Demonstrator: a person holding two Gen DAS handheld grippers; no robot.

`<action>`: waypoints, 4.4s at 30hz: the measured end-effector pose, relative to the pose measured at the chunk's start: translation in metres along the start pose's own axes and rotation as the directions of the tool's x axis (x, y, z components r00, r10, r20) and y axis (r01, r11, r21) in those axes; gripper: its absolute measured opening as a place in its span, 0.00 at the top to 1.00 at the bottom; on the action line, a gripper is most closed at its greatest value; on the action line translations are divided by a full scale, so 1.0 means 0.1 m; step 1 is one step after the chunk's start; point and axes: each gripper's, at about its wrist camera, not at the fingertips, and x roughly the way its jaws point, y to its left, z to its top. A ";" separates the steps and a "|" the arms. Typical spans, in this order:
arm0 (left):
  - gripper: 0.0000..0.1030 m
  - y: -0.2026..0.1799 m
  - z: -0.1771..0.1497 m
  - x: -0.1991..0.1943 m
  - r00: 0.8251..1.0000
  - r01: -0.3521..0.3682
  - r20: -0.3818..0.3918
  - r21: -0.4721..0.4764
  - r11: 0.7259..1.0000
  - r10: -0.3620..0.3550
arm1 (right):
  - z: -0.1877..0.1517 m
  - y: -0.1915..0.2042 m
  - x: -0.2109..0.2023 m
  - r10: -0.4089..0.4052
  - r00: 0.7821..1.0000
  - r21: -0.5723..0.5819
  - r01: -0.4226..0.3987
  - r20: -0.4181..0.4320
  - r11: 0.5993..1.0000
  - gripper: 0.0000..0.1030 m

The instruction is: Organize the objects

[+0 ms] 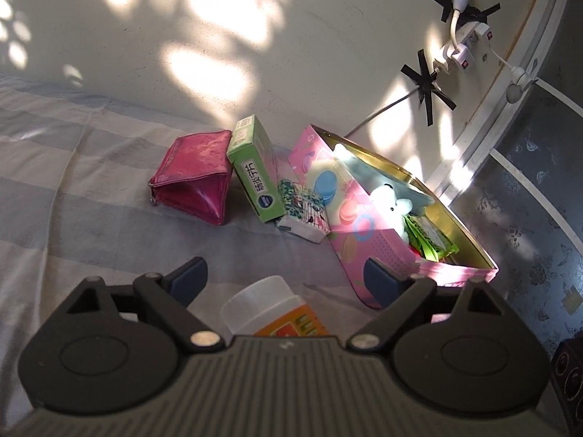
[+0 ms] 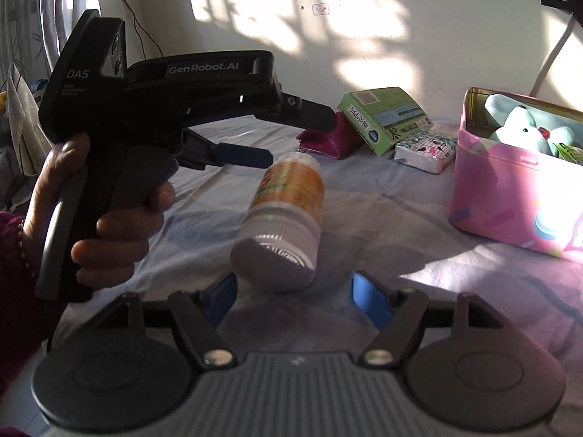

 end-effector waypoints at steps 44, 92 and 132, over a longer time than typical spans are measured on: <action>0.14 -0.18 -0.25 -0.32 0.998 0.033 -0.052 0.029 0.999 -0.031 | -0.10 -0.54 -0.45 -0.108 0.986 0.127 0.091 0.128 0.988 0.24; 0.34 -1.20 0.05 0.40 0.988 -0.136 0.098 0.189 0.973 0.119 | 0.14 -1.75 -0.84 -0.556 0.680 0.351 0.432 0.478 0.830 0.16; 0.21 -1.38 -0.58 0.17 0.916 -0.398 0.170 0.300 0.867 0.362 | -0.09 -1.43 -0.86 -0.496 0.739 0.287 0.405 0.457 0.868 0.09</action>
